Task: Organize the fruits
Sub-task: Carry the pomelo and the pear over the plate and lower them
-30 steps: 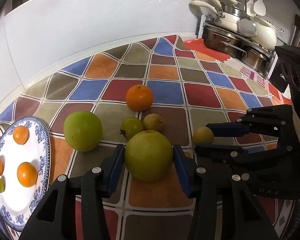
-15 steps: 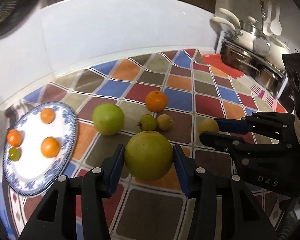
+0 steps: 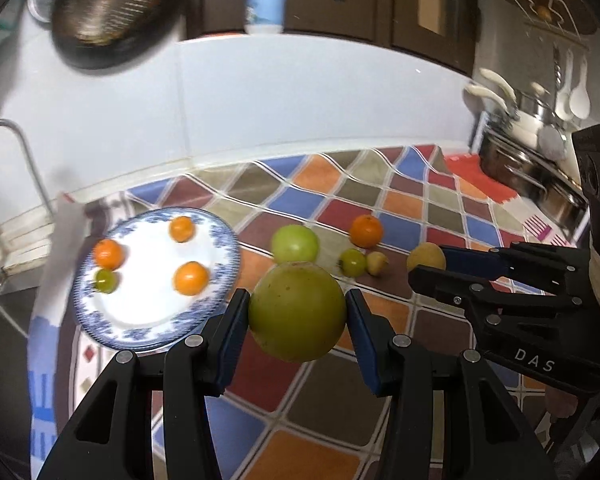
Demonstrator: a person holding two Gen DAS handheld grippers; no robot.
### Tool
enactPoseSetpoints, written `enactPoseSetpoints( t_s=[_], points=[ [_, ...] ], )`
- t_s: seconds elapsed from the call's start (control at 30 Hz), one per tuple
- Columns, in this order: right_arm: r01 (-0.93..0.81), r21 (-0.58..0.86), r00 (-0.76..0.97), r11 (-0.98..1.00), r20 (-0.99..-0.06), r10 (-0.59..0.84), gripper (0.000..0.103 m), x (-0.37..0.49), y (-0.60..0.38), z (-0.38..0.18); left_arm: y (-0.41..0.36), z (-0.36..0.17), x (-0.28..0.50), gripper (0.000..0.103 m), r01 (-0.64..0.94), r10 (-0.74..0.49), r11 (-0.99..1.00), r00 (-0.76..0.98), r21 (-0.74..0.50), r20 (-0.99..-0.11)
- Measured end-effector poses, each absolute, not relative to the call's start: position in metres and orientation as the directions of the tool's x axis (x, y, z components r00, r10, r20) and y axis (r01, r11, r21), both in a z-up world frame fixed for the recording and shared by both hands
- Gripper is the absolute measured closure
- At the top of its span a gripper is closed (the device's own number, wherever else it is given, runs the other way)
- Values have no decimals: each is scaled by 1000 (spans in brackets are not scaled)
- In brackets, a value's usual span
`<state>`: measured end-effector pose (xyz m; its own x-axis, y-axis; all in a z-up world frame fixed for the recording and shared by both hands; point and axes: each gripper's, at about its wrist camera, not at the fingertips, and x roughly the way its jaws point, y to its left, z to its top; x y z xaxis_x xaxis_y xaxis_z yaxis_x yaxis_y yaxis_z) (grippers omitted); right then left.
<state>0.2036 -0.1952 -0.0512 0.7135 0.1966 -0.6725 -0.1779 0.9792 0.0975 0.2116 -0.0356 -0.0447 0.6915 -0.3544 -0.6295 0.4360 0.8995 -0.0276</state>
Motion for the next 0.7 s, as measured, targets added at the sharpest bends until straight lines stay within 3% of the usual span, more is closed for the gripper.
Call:
enactPoseSetpoints(
  t_s=[0.7],
  points=[
    [-322, 97, 750, 942, -581, 316, 73, 221, -118, -15, 43, -8, 204, 55, 275, -220, 961, 813, 22, -539]
  ],
)
